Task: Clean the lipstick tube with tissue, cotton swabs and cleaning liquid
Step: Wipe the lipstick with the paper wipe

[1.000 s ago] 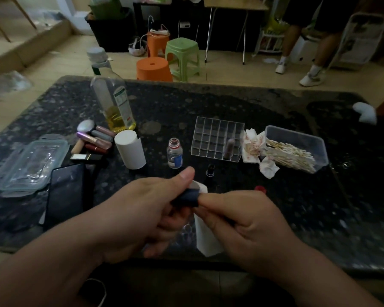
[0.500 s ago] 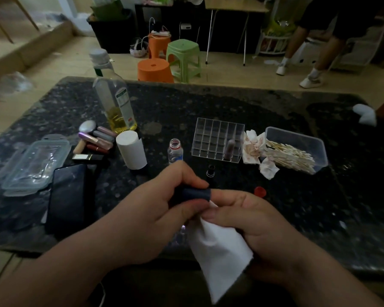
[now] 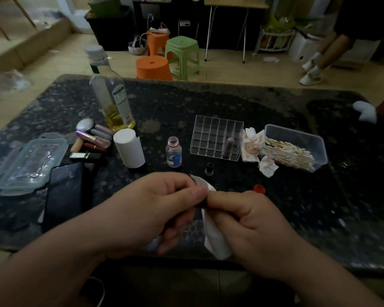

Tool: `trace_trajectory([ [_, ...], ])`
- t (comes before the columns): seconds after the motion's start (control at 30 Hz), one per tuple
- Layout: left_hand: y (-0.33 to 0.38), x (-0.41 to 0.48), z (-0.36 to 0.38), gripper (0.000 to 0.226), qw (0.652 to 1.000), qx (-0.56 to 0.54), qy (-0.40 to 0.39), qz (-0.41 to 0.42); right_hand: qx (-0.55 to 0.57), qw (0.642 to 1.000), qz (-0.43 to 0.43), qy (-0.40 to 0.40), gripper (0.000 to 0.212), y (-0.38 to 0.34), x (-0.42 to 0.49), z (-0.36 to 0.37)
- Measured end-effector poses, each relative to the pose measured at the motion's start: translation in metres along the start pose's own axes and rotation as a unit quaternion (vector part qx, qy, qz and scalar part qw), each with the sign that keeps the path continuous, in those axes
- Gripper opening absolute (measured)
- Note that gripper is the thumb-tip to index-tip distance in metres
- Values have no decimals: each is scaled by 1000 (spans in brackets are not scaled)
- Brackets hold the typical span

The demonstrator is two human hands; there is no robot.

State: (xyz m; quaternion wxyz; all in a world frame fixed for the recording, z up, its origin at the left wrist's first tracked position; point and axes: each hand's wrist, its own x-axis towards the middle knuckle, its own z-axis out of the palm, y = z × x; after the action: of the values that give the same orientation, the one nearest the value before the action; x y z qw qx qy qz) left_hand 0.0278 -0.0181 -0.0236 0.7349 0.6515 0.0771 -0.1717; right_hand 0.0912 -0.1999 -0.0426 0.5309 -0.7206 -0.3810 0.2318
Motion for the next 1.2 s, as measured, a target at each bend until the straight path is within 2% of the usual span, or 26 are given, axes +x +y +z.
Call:
trace_trajectory([
  [0.07, -5, 1, -1, 10, 997, 38, 13, 63, 104, 993, 52, 7, 38, -4, 0, 2],
  [0.13, -8, -1, -1, 3, 982, 148, 49, 107, 230, 965, 123, -7, 36, -8, 0, 3],
  [0.2, -12, -4, -3, 12, 932, 309, 89, 167, 358, 908, 217, -33, 36, -11, -1, -1],
  [0.27, -11, -2, -5, 17, 874, 426, 80, 221, 447, 855, 258, -50, 37, -13, -2, -4],
  [0.33, -12, 4, -8, 26, 830, 487, 62, 262, 451, 854, 255, -51, 37, -14, -2, -6],
  [0.37, -12, 6, -9, 28, 826, 492, 66, 267, 428, 867, 252, -47, 37, -13, -1, -7],
  [0.4, -11, 7, -9, 28, 840, 474, 79, 252, 392, 885, 246, -38, 37, -11, 0, -7],
  [0.43, -9, 6, -10, 28, 876, 425, 89, 208, 341, 909, 236, -25, 37, -10, 0, -8],
  [0.5, -3, 6, -9, 30, 970, 224, 57, 71, 218, 958, 188, 7, 42, -8, 0, -8],
  [0.53, -2, 5, -8, 28, 992, 120, 29, 11, 161, 975, 150, 18, 45, -8, -1, -7],
  [0.6, 0, 5, -5, 37, 999, -3, -4, -49, 48, 996, 76, 28, 49, -6, -3, -5],
  [0.67, -2, 7, -3, 46, 998, -26, -1, -51, -40, 998, 37, 30, 43, -4, -3, 0],
  [0.73, -3, 9, 0, 30, 1000, -9, 27, -7, -37, 998, 30, 42, 41, -3, -2, 2],
  [0.8, -2, 8, 5, 18, 996, 16, 71, 50, 44, 996, 55, 57, 44, -8, -1, 0],
  [0.9, -8, 5, 9, 23, 978, 91, 135, 131, 178, 973, 132, 59, 40, -15, 1, -3],
  [0.93, -10, 3, 10, 24, 960, 157, 149, 180, 229, 957, 171, 51, 36, -14, 1, -4],
  [0.97, -12, 2, 7, 24, 927, 251, 153, 233, 288, 934, 210, 34, 33, -13, 1, -6],
  [1.03, -14, 3, 2, 23, 846, 399, 128, 328, 374, 886, 275, -4, 35, -16, -1, -9],
  [1.1, -15, 6, -2, 23, 800, 456, 103, 376, 390, 868, 307, -23, 37, -19, -3, -13],
  [1.17, -13, 7, -2, 26, 801, 473, 101, 351, 377, 873, 310, -13, 36, -19, -5, -14],
  [1.2, -13, 7, -1, 27, 828, 454, 107, 310, 359, 882, 304, -2, 36, -17, -5, -14],
])
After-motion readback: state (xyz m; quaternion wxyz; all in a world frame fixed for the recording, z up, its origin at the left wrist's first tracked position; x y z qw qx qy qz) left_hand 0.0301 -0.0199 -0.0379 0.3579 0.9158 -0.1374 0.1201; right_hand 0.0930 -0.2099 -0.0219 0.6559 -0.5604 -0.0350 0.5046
